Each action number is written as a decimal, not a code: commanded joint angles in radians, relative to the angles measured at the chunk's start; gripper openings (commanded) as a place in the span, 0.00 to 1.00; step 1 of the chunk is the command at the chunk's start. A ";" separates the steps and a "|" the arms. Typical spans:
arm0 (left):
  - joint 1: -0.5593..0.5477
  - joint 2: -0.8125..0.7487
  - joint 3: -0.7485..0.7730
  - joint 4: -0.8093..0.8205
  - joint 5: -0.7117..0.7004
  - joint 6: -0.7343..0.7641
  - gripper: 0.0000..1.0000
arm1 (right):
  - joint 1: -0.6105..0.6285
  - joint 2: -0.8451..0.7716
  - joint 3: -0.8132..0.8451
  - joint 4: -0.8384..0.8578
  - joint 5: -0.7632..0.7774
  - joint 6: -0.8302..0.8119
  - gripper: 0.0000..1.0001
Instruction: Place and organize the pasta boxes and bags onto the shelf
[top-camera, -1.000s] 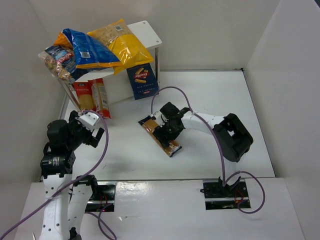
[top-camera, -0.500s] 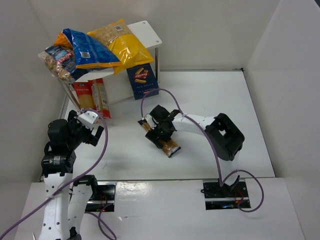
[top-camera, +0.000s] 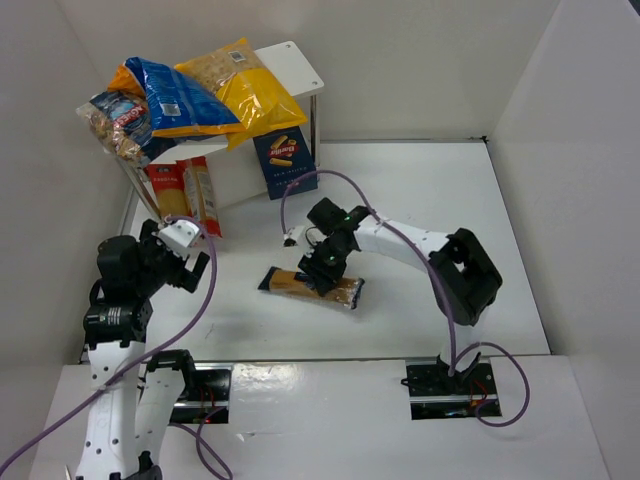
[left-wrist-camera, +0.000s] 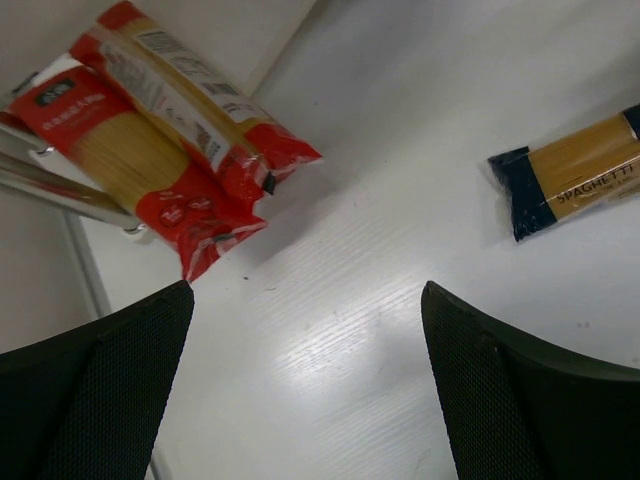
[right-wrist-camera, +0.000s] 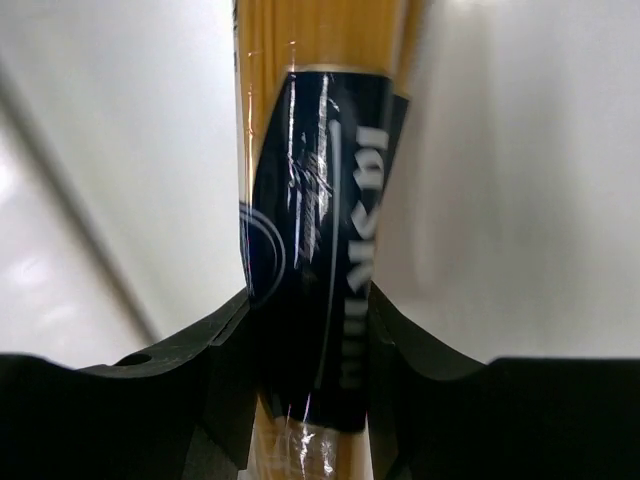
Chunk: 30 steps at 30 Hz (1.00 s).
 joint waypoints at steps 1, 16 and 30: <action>-0.012 0.055 0.066 -0.032 0.127 0.050 1.00 | -0.071 -0.138 0.109 -0.145 -0.303 -0.140 0.00; -0.231 0.365 0.161 -0.212 0.492 0.357 1.00 | -0.114 -0.178 0.086 -0.191 -0.475 -0.275 0.00; -0.374 0.428 0.082 -0.119 0.590 0.326 1.00 | -0.179 -0.178 0.214 -0.351 -0.637 -0.375 0.00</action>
